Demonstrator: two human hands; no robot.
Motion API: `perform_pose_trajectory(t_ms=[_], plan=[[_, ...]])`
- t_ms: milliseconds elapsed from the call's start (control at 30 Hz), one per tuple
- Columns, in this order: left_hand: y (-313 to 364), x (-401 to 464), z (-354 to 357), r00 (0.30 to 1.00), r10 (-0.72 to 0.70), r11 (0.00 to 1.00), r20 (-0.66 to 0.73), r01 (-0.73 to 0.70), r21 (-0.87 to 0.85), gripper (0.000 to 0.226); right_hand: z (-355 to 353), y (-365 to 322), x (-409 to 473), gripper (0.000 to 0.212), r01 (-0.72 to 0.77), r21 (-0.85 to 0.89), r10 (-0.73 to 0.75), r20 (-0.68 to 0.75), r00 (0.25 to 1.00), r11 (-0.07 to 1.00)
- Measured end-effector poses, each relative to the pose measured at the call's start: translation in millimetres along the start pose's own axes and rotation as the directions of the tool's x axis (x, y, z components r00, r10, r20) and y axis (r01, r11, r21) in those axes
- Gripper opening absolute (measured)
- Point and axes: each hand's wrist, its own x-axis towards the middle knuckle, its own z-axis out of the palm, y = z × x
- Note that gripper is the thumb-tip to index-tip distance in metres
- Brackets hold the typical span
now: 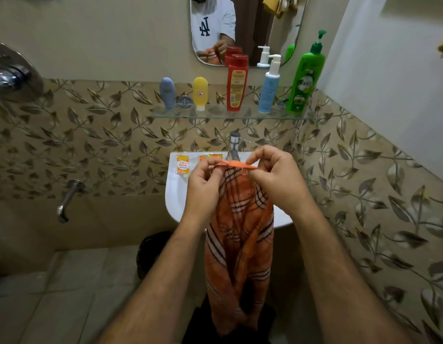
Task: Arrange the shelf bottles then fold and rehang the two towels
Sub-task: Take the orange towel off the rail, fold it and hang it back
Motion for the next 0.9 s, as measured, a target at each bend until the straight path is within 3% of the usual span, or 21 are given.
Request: perform_pose_trajectory(t_ms=[67, 100, 200, 300, 367, 467, 567, 633, 700, 767, 833, 900], plan=[[8.3, 3.4, 3.5, 0.994, 0.062, 0.997, 0.087, -0.065, 0.029, 0.024, -1.8, 2.7, -0.6, 0.023, 0.012, -0.334, -0.016, -0.01, 1.0, 0.942], [11.5, 3.3, 6.1, 0.983, 0.092, 0.993, 0.157, -0.103, 0.061, 0.021, -1.6, 2.3, -2.0, 0.021, 0.0, -0.383, 0.002, 0.005, 1.0, 0.924], [16.4, 4.1, 9.6, 0.945, 0.144, 0.968, 0.293, -0.196, 0.158, 0.016, 6.8, 1.2, -4.0, 0.014, -0.017, -0.298, 0.043, 0.08, 0.996, 0.955], [14.1, 9.1, -1.9, 0.926, 0.214, 0.904, 0.31, -0.308, 0.296, 0.017, 16.2, -1.8, -4.2, 0.016, -0.037, -0.198, 0.024, -0.07, 0.997, 0.98], [10.0, 9.8, -12.2, 0.913, 0.256, 0.808, 0.318, -0.383, 0.447, 0.021, 21.0, -7.1, -4.5, 0.021, -0.027, -0.142, 0.009, -0.127, 0.992, 0.989], [-8.8, 9.1, -27.3, 0.971, 0.181, 0.691, 0.158, -0.24, 0.681, 0.019, 26.0, -15.9, -5.4, 0.019, 0.018, -0.199, -0.039, -0.1, 0.994, 0.98], [-31.7, 9.4, -45.3, 0.995, 0.09, 0.625, -0.03, -0.033, 0.78, 0.019, 27.2, -17.9, -5.7, 0.016, 0.067, -0.284, -0.087, -0.056, 0.995, 0.956], [-37.7, 10.7, -50.7, 0.991, 0.056, 0.671, -0.119, 0.051, 0.739, 0.019, 27.7, -12.6, -6.3, 0.017, 0.087, -0.277, -0.105, -0.05, 0.993, 0.957], [-32.3, 13.2, -50.5, 0.985, -0.012, 0.802, -0.171, 0.112, 0.587, 0.021, 27.1, -3.7, -6.1, 0.017, 0.088, -0.274, -0.106, -0.052, 0.993, 0.958], [-19.5, 14.9, -44.9, 0.993, -0.029, 0.91, -0.116, 0.074, 0.407, 0.022, 24.0, 3.7, -4.6, 0.026, 0.025, -0.266, -0.027, -0.005, 1.0, 0.964], [-3.1, 10.5, -35.0, 0.999, 0.048, 0.931, -0.019, -0.038, 0.363, 0.023, 23.0, 10.3, -5.0, 0.045, -0.051, -0.23, 0.078, 0.113, 0.991, 0.972], [11.4, 4.2, -22.2, 0.991, 0.095, 0.936, 0.093, -0.121, 0.33, 0.022, 27.2, 14.3, -7.5, 0.048, -0.047, -0.188, 0.09, 0.228, 0.969, 0.981]])
